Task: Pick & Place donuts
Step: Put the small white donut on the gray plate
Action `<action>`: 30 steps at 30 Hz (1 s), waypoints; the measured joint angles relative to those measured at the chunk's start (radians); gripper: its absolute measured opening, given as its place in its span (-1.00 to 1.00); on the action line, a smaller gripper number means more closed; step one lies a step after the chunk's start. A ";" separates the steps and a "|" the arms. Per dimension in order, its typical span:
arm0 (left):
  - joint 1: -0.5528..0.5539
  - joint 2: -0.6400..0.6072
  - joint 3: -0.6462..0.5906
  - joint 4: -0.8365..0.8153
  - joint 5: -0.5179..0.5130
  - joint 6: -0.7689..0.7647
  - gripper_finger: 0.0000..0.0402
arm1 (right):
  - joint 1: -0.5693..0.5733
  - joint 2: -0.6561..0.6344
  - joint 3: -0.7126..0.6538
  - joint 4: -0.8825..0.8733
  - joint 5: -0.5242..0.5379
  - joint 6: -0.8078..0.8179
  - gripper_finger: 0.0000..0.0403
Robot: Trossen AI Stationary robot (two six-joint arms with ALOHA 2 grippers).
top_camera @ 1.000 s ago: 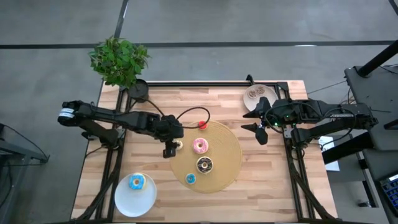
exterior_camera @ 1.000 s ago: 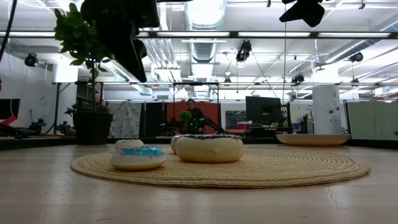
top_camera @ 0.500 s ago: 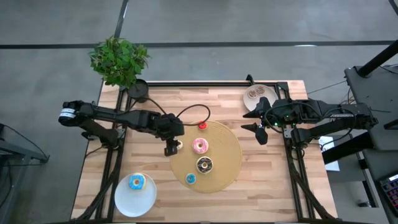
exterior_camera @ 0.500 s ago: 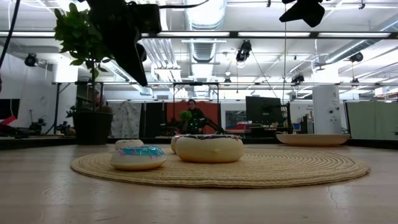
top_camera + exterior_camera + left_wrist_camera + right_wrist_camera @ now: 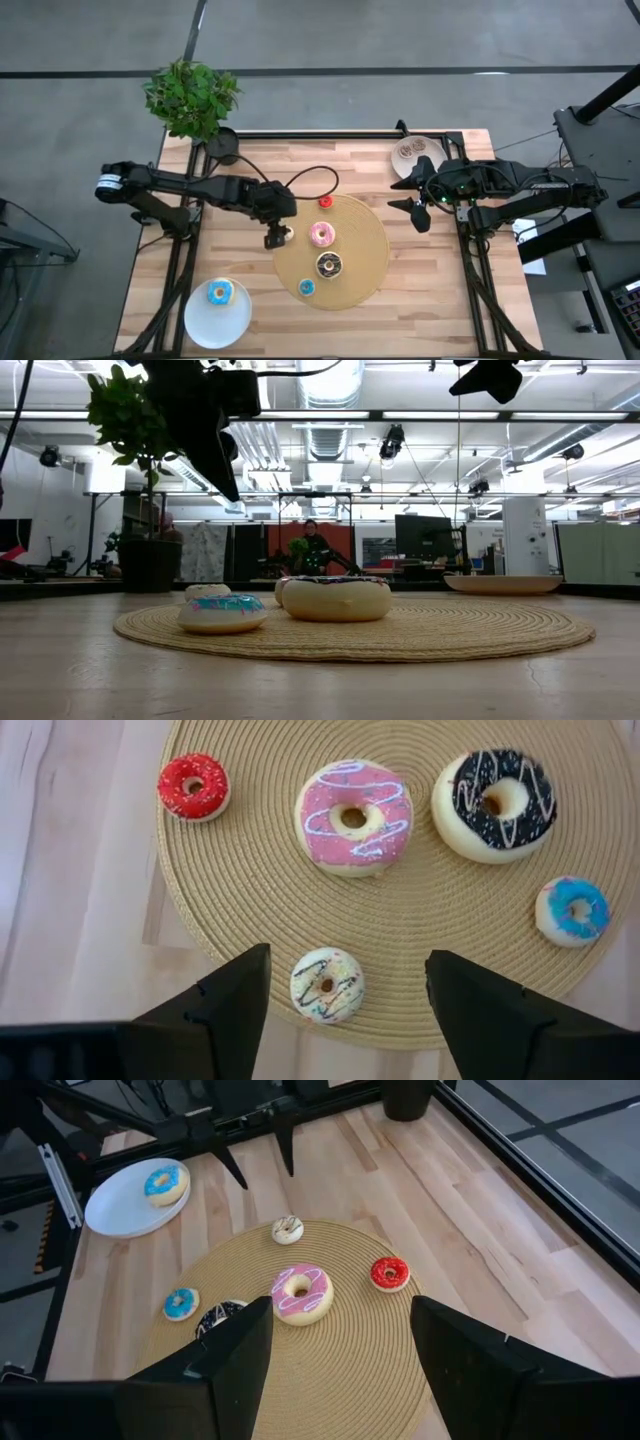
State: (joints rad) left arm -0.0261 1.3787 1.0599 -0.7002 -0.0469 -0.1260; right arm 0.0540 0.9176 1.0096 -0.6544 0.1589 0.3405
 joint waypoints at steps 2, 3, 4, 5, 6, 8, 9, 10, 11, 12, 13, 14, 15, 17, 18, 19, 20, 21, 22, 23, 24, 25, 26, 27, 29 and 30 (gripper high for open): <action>0.000 0.008 0.000 0.000 0.000 0.037 0.19 | 0.000 0.000 0.000 0.000 0.000 0.000 0.13; 0.000 0.013 0.000 -0.001 0.000 0.054 0.19 | 0.000 0.000 0.000 0.000 0.000 0.000 0.13; 0.000 0.019 0.000 -0.002 0.000 0.070 0.19 | 0.000 0.000 0.000 0.000 0.000 0.000 0.13; 0.000 0.026 0.000 -0.006 0.000 0.085 0.19 | 0.000 0.000 0.000 0.000 0.000 0.000 0.13; 0.000 0.034 0.000 -0.010 0.000 0.096 0.19 | 0.000 0.000 0.000 0.000 0.000 0.000 0.13; 0.000 0.048 -0.001 -0.024 0.000 0.102 0.19 | 0.000 0.000 0.000 0.000 0.000 0.000 0.13; 0.000 0.057 -0.001 -0.034 0.000 0.102 0.19 | 0.000 0.000 0.000 0.000 0.000 0.000 0.13; 0.000 0.067 -0.001 -0.042 0.001 0.101 0.19 | 0.000 0.000 0.000 0.000 0.000 0.000 0.13; 0.000 0.075 -0.001 -0.053 0.004 0.101 0.19 | 0.000 0.000 0.000 0.000 0.000 0.000 0.13; 0.000 0.085 -0.001 -0.067 0.006 0.101 0.19 | 0.000 0.000 0.000 0.000 0.000 0.000 0.13; 0.000 0.095 -0.002 -0.077 0.007 0.101 0.19 | 0.000 0.000 0.000 0.000 0.000 0.000 0.13; 0.000 0.105 -0.002 -0.081 0.009 0.101 0.19 | 0.000 0.000 0.000 0.000 0.000 0.000 0.13; 0.000 0.115 -0.002 -0.081 0.010 0.101 0.19 | 0.000 0.000 0.000 0.000 0.001 0.000 0.13; 0.000 0.131 -0.002 -0.081 0.011 0.101 0.19 | 0.000 0.000 0.000 0.000 0.001 0.000 0.13; 0.000 0.141 -0.002 -0.079 0.011 0.104 0.19 | 0.000 0.000 0.000 0.000 0.001 0.000 0.13; 0.000 0.147 -0.002 -0.079 0.011 0.110 0.19 | 0.000 0.000 0.000 0.000 0.001 0.000 0.13; 0.000 0.153 -0.002 -0.080 0.011 0.117 0.19 | 0.000 0.000 0.000 0.000 0.001 0.000 0.13; 0.000 0.159 -0.002 -0.080 0.011 0.121 0.19 | 0.000 0.000 0.000 0.000 0.001 0.000 0.13; 0.000 0.163 -0.002 -0.080 0.011 0.122 0.19 | 0.000 0.000 0.000 0.000 0.001 0.000 0.13; 0.000 0.166 -0.002 -0.080 0.012 0.122 0.19 | 0.000 0.000 0.000 0.000 0.001 0.000 0.13; 0.000 0.169 -0.002 -0.080 0.012 0.122 0.19 | 0.000 0.000 0.000 0.000 0.001 0.000 0.13; 0.000 0.172 -0.002 -0.080 0.013 0.122 0.19 | 0.000 0.000 0.000 0.000 0.001 0.000 0.13; 0.000 0.175 -0.002 -0.080 0.018 0.122 0.19 | 0.000 0.000 0.000 0.000 0.001 0.000 0.13; 0.000 0.179 -0.002 -0.079 0.023 0.123 0.19 | 0.000 0.000 0.000 0.000 0.001 0.000 0.13; 0.000 0.185 -0.002 -0.080 0.029 0.130 0.19 | 0.000 0.000 0.000 0.000 0.001 0.000 0.13; 0.000 0.189 -0.002 -0.079 0.029 0.137 0.19 | 0.000 0.000 0.000 0.000 0.001 0.000 0.13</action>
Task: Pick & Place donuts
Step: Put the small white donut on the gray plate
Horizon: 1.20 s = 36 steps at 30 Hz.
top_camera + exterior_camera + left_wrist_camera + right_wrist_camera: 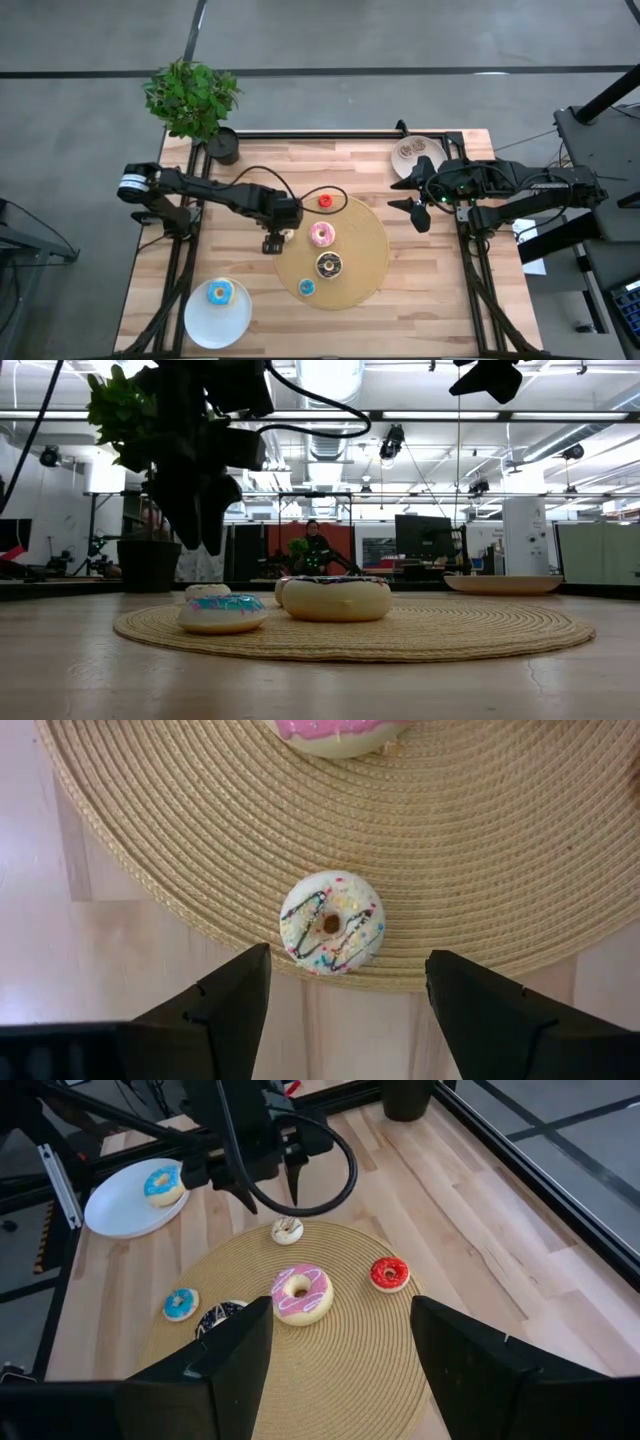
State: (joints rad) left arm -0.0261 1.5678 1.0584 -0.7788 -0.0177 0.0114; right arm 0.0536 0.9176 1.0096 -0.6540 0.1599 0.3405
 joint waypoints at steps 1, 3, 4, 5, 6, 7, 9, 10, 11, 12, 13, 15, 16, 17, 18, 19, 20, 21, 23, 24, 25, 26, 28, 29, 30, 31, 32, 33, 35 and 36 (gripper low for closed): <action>0.000 0.003 0.000 0.000 0.000 0.009 0.19 | 0.000 0.000 0.000 0.000 0.000 0.000 0.13; 0.000 0.009 0.000 0.000 0.000 0.025 0.19 | 0.000 0.000 0.000 0.000 0.000 0.000 0.13; 0.001 0.010 0.000 0.000 0.000 0.036 0.19 | 0.000 0.000 0.000 0.000 0.000 0.000 0.13; 0.001 0.012 0.000 0.000 0.000 0.045 0.19 | 0.000 0.000 0.000 0.000 0.000 0.000 0.13; 0.001 0.013 0.000 0.000 0.000 0.051 0.19 | 0.000 0.000 0.000 0.000 0.000 0.000 0.13; 0.003 0.014 0.000 0.000 0.000 0.059 0.19 | 0.000 0.000 0.000 0.000 0.000 0.000 0.13; 0.005 0.020 0.000 0.001 0.000 0.070 0.19 | 0.000 0.000 0.000 0.000 0.000 0.000 0.13; 0.006 0.023 0.000 0.001 0.000 0.074 0.19 | 0.000 0.000 0.000 0.000 0.000 0.000 0.13; 0.008 0.027 0.000 0.001 0.000 0.076 0.19 | 0.000 0.000 0.000 0.000 0.000 0.000 0.13; 0.010 0.031 0.000 0.001 0.000 0.081 0.19 | 0.000 0.000 0.000 0.000 0.000 0.000 0.13; 0.011 0.036 0.000 0.002 -0.001 0.086 0.19 | 0.000 0.000 0.000 0.000 0.000 0.000 0.13; 0.013 0.044 0.000 0.004 -0.001 0.094 0.19 | 0.000 0.000 0.000 0.000 0.000 0.000 0.13; 0.013 0.048 0.000 0.004 -0.001 0.096 0.19 | 0.000 0.000 0.000 0.000 0.000 0.000 0.13; 0.013 0.051 0.000 0.007 -0.001 0.098 0.19 | 0.000 0.000 0.000 0.000 0.000 0.000 0.13; 0.013 0.055 0.000 0.012 -0.001 0.101 0.19 | 0.000 0.000 0.000 0.000 0.000 0.000 0.13; 0.013 0.059 0.000 0.014 -0.001 0.103 0.19 | 0.000 0.000 0.000 0.000 0.000 0.000 0.13; 0.014 0.064 0.000 0.013 -0.001 0.104 0.19 | 0.000 0.000 0.000 0.000 0.000 0.000 0.13; 0.014 0.070 0.000 0.012 -0.001 0.104 0.19 | 0.000 0.000 0.000 0.000 0.000 0.000 0.13; 0.013 0.080 0.000 0.018 -0.002 0.105 0.19 | 0.000 0.000 0.000 0.000 0.000 0.000 0.13; 0.013 0.082 0.000 0.017 -0.002 0.105 0.19 | 0.000 0.000 0.000 0.000 0.000 0.000 0.13; 0.013 0.084 0.000 0.019 -0.002 0.105 0.19 | 0.000 0.000 -0.002 0.000 0.000 0.000 0.13; 0.013 0.085 0.000 0.024 -0.002 0.105 0.19 | 0.000 0.000 -0.003 0.000 0.000 0.000 0.13; 0.013 0.088 0.000 0.025 -0.002 0.105 0.19 | 0.000 0.000 -0.005 -0.001 0.000 0.000 0.13; 0.013 0.088 0.000 0.025 -0.002 0.105 0.19 | 0.000 0.000 -0.005 0.000 0.000 0.000 0.13; 0.013 0.088 0.000 0.028 -0.002 0.105 0.19 | 0.000 0.000 -0.006 0.000 0.000 0.000 0.13; 0.013 0.087 0.000 0.028 -0.001 0.105 0.19 | 0.000 0.000 -0.006 0.000 0.000 0.000 0.13; 0.013 0.087 0.000 0.027 0.000 0.105 0.19 | 0.000 0.000 -0.006 0.000 0.000 0.000 0.13; 0.013 0.087 0.000 0.027 0.000 0.105 0.19 | 0.000 0.000 -0.006 0.000 0.000 0.000 0.13; 0.013 0.087 0.000 0.028 0.003 0.105 0.19 | 0.000 0.000 -0.006 0.000 0.000 0.000 0.13; 0.013 0.087 0.000 0.028 0.010 0.105 0.19 | 0.000 0.000 -0.006 0.000 0.000 0.000 0.13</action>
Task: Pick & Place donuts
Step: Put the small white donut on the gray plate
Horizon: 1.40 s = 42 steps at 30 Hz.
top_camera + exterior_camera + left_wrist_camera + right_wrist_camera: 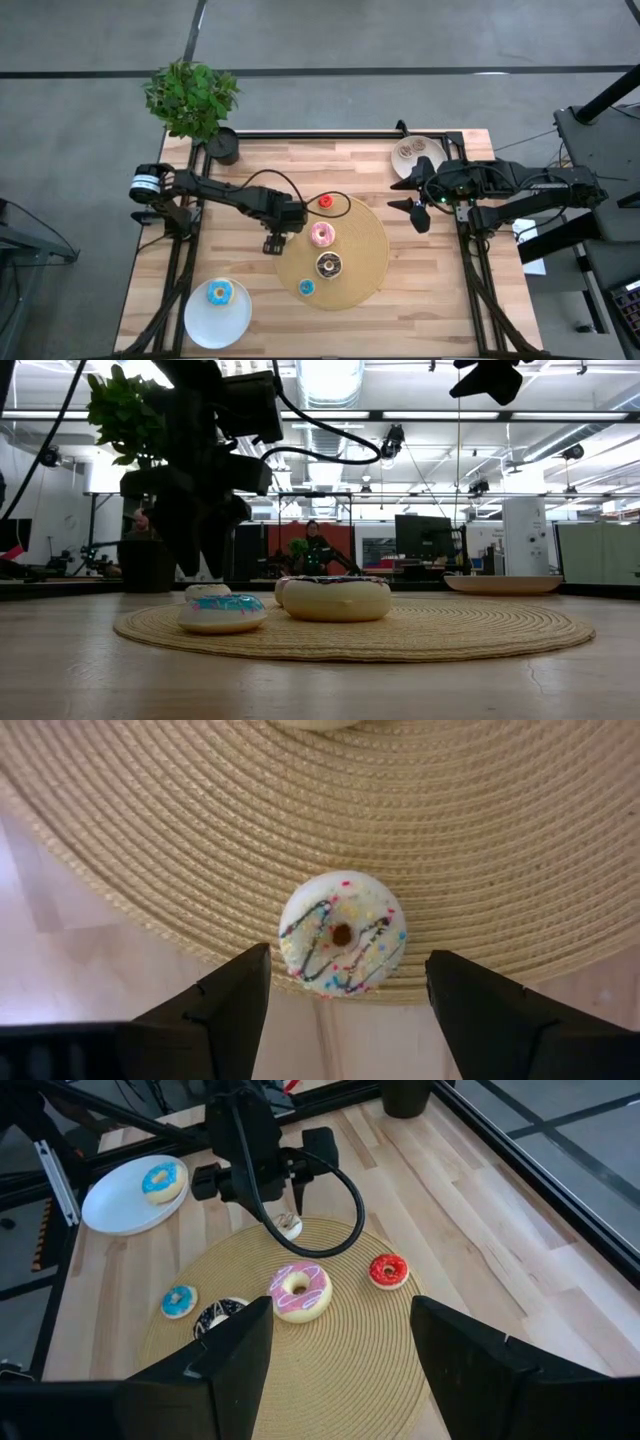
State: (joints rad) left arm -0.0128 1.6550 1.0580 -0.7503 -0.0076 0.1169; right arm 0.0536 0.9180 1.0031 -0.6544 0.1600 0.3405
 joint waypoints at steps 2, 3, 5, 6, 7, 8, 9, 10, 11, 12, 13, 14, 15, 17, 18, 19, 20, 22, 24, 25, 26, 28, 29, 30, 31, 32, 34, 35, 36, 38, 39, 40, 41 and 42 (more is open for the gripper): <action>0.000 0.000 0.000 0.003 0.023 0.001 0.19 | 0.000 0.000 0.000 0.000 0.000 0.000 0.13; 0.000 0.000 0.000 0.008 0.033 0.001 0.19 | 0.000 0.000 0.000 0.000 0.000 0.000 0.13; 0.000 0.000 0.000 0.018 0.041 0.002 0.19 | 0.000 0.000 0.000 0.000 0.000 0.000 0.13; 0.000 0.000 0.000 0.019 0.041 0.002 0.19 | 0.000 0.000 0.000 0.000 0.000 0.000 0.13; 0.000 0.000 0.000 0.020 0.041 0.004 0.19 | 0.000 0.000 -0.001 0.000 0.000 0.000 0.13; 0.000 0.000 0.000 0.022 0.041 0.004 0.19 | 0.000 0.000 -0.001 0.000 0.000 0.000 0.13; 0.000 0.000 0.000 0.024 0.041 0.005 0.19 | 0.000 0.000 -0.001 0.000 0.000 0.000 0.13; 0.000 0.000 0.000 0.025 0.041 0.005 0.19 | 0.000 0.000 -0.001 0.000 0.000 -0.001 0.13; 0.001 0.000 0.000 0.025 0.040 0.006 0.19 | 0.000 0.000 -0.001 0.000 0.000 -0.003 0.13; 0.001 0.000 0.000 0.026 0.039 0.007 0.19 | 0.000 0.000 -0.001 0.000 0.000 -0.003 0.13; 0.001 0.001 0.000 0.026 0.039 0.007 0.19 | 0.000 0.000 -0.001 0.000 0.000 -0.003 0.13; 0.001 0.003 0.000 0.026 0.038 0.007 0.19 | 0.000 0.000 -0.001 0.000 0.000 -0.003 0.13; 0.001 0.006 0.000 0.027 0.038 0.007 0.19 | 0.000 0.000 -0.001 0.000 0.000 -0.003 0.13; 0.001 0.015 0.000 0.028 0.038 0.007 0.19 | 0.000 0.000 -0.001 0.000 0.000 -0.003 0.13; 0.001 0.017 0.000 0.029 0.037 0.007 0.19 | 0.000 0.000 -0.001 0.000 0.000 -0.003 0.13; 0.001 0.018 0.000 0.029 0.036 0.007 0.19 | 0.000 0.000 -0.001 0.000 0.000 -0.003 0.13; 0.001 0.019 0.000 0.030 0.035 0.007 0.19 | 0.000 0.000 -0.001 0.000 0.000 -0.003 0.13; 0.001 0.020 0.000 0.032 0.033 0.007 0.19 | 0.000 0.000 -0.001 0.000 0.000 -0.003 0.13; 0.001 0.020 0.000 0.031 0.032 0.007 0.19 | 0.000 0.000 -0.001 0.000 0.000 -0.003 0.13; 0.002 0.020 0.000 0.032 0.032 0.007 0.19 | 0.000 0.000 -0.001 0.000 0.000 -0.003 0.13; 0.002 0.020 0.000 0.031 0.032 0.007 0.19 | 0.000 0.000 -0.001 0.000 0.000 -0.003 0.13; 0.002 0.020 0.000 0.030 0.032 0.007 0.19 | 0.000 0.000 -0.001 0.000 0.000 -0.003 0.13; 0.002 0.020 0.000 0.029 0.032 0.007 0.19 | 0.000 0.000 -0.001 0.000 0.000 -0.003 0.13; 0.002 0.020 0.000 0.028 0.032 0.007 0.19 | 0.000 0.000 -0.001 0.000 0.000 -0.003 0.13; 0.002 0.020 0.000 0.028 0.032 0.007 0.19 | 0.000 0.000 -0.001 0.000 0.000 -0.003 0.13; 0.002 0.020 0.000 0.028 0.032 0.006 0.19 | 0.000 0.000 -0.001 0.000 0.000 -0.003 0.13; 0.002 0.020 0.005 0.016 0.032 -0.007 0.19 | 0.000 0.000 -0.004 0.000 0.000 -0.003 0.13; 0.002 0.020 0.009 0.010 0.032 -0.017 0.19 | 0.000 0.000 -0.004 0.000 0.000 -0.003 0.13; 0.002 0.020 0.014 0.002 0.032 -0.023 0.19 | 0.000 0.000 -0.005 0.000 0.000 -0.003 0.13; 0.002 0.019 0.024 -0.026 0.032 -0.029 0.19 | 0.000 0.000 -0.005 0.000 0.000 -0.003 0.13; 0.002 0.018 0.029 -0.043 0.032 -0.030 0.19 | 0.000 0.000 -0.005 0.000 0.001 -0.003 0.13; 0.002 0.017 0.035 -0.060 0.032 -0.035 0.19 | 0.000 0.000 -0.005 0.000 0.002 -0.003 0.13; 0.002 0.016 0.041 -0.074 0.032 -0.042 0.19 | 0.000 0.000 -0.005 0.000 0.006 -0.003 0.13; 0.002 0.014 0.045 -0.091 0.032 -0.046 0.19 | 0.000 0.000 -0.005 0.000 0.013 -0.003 0.13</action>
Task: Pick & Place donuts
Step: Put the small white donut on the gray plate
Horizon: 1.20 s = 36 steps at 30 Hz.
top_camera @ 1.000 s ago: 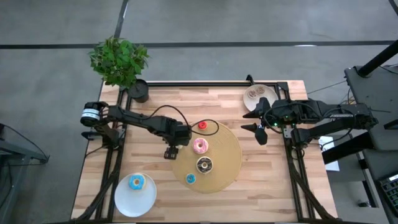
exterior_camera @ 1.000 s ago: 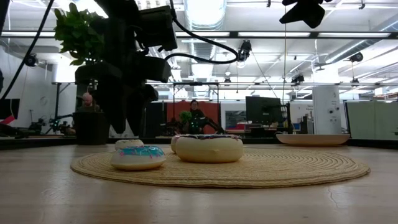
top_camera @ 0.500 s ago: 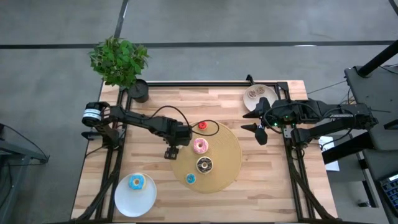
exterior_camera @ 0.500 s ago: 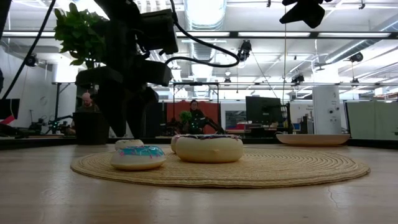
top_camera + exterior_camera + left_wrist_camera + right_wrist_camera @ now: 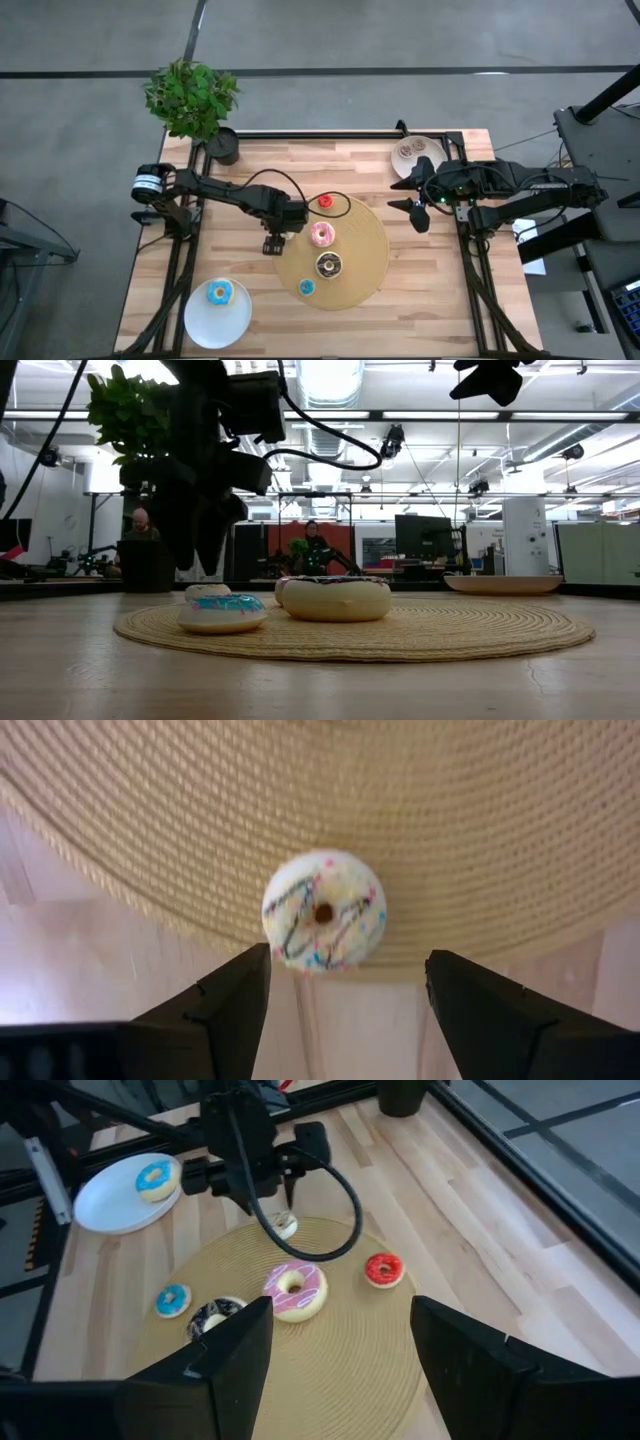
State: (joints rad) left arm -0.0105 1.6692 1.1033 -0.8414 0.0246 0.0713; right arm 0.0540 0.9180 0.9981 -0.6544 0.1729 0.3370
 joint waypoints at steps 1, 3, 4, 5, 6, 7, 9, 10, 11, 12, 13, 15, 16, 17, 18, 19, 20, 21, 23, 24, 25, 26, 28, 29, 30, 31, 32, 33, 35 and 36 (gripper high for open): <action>0.000 -0.002 0.003 -0.019 0.000 -0.002 0.19 | 0.000 0.000 0.000 0.000 0.010 0.000 0.13; 0.000 -0.003 0.009 -0.051 0.000 -0.013 0.19 | 0.000 0.000 0.000 0.000 0.014 0.000 0.13; 0.000 -0.004 0.009 -0.057 0.000 -0.022 0.19 | 0.000 0.000 0.000 0.000 0.014 0.000 0.13; 0.000 -0.008 0.009 -0.064 0.000 -0.033 0.19 | 0.000 0.000 0.000 0.000 0.014 0.000 0.13; 0.000 -0.013 0.006 -0.067 0.000 -0.045 0.19 | 0.000 0.000 0.000 0.000 0.014 0.000 0.13; 0.000 -0.018 0.003 -0.069 0.000 -0.054 0.19 | 0.000 0.000 0.000 0.000 0.014 0.001 0.13; 0.000 -0.030 0.001 -0.068 0.000 -0.070 0.19 | 0.000 0.000 0.000 0.000 0.014 0.002 0.13; 0.000 -0.037 -0.002 -0.069 0.000 -0.080 0.19 | 0.000 0.000 0.000 0.000 0.014 0.003 0.13; 0.000 -0.048 -0.005 -0.070 0.000 -0.091 0.19 | 0.000 0.000 0.000 0.000 0.014 0.004 0.13; 0.000 -0.062 -0.010 -0.069 0.000 -0.099 0.19 | 0.000 0.000 0.000 0.000 0.014 0.004 0.13; 0.000 -0.076 -0.015 -0.072 0.000 -0.109 0.19 | 0.000 0.000 0.000 0.000 0.013 0.004 0.13; 0.000 -0.108 -0.026 -0.068 0.000 -0.129 0.19 | 0.000 0.000 0.000 0.001 0.013 0.004 0.13; 0.000 -0.124 -0.032 -0.068 0.000 -0.139 0.19 | 0.000 0.000 0.000 0.001 0.013 0.004 0.13; 0.000 -0.141 -0.038 -0.066 -0.001 -0.150 0.19 | 0.000 0.000 0.000 0.001 0.014 0.004 0.13; 0.000 -0.159 -0.047 -0.062 -0.004 -0.162 0.19 | 0.000 0.000 0.000 0.002 0.013 0.004 0.13; 0.000 -0.180 -0.058 -0.057 -0.009 -0.174 0.19 | 0.000 0.000 0.000 0.002 0.013 0.004 0.13; 0.000 -0.202 -0.073 -0.050 -0.013 -0.187 0.19 | 0.000 0.000 0.000 0.002 0.013 0.004 0.13; 0.000 -0.224 -0.090 -0.040 -0.018 -0.204 0.19 | 0.000 0.000 0.000 0.002 0.013 0.004 0.13; 0.000 -0.271 -0.127 0.011 -0.025 -0.236 0.19 | 0.000 0.000 0.000 0.002 0.013 0.004 0.13; 0.000 -0.293 -0.148 0.039 -0.027 -0.251 0.19 | 0.000 0.000 0.000 0.002 0.013 0.004 0.13; 0.000 -0.315 -0.169 0.074 -0.027 -0.266 0.19 | 0.000 0.000 0.000 0.002 0.014 0.004 0.13; 0.000 -0.336 -0.190 0.115 -0.027 -0.279 0.19 | 0.000 0.000 0.000 0.003 0.013 0.004 0.13; 0.000 -0.376 -0.228 0.192 -0.027 -0.293 0.19 | 0.000 0.000 0.000 0.004 0.013 0.005 0.13; 0.000 -0.392 -0.246 0.231 -0.027 -0.300 0.19 | 0.000 0.000 0.000 0.006 0.013 0.009 0.13; 0.000 -0.408 -0.264 0.269 -0.027 -0.303 0.19 | 0.000 0.000 0.000 0.007 0.013 0.015 0.13; 0.000 -0.423 -0.283 0.300 -0.027 -0.306 0.19 | 0.000 0.000 0.000 0.006 0.013 0.023 0.13; 0.000 -0.436 -0.302 0.325 -0.027 -0.308 0.19 | 0.000 0.000 0.000 0.007 0.013 0.031 0.13; 0.000 -0.445 -0.321 0.353 -0.028 -0.310 0.19 | 0.000 0.000 0.000 0.007 0.013 0.039 0.13; 0.000 -0.461 -0.359 0.403 -0.028 -0.312 0.19 | 0.000 0.000 0.000 0.006 0.013 0.055 0.13; 0.000 -0.465 -0.380 0.422 -0.028 -0.320 0.19 | 0.000 0.000 0.000 0.006 0.013 0.059 0.13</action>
State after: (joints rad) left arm -0.0109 1.2038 0.7237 -0.4192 -0.0035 -0.2487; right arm 0.0536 0.9178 0.9977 -0.6483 0.1864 0.3963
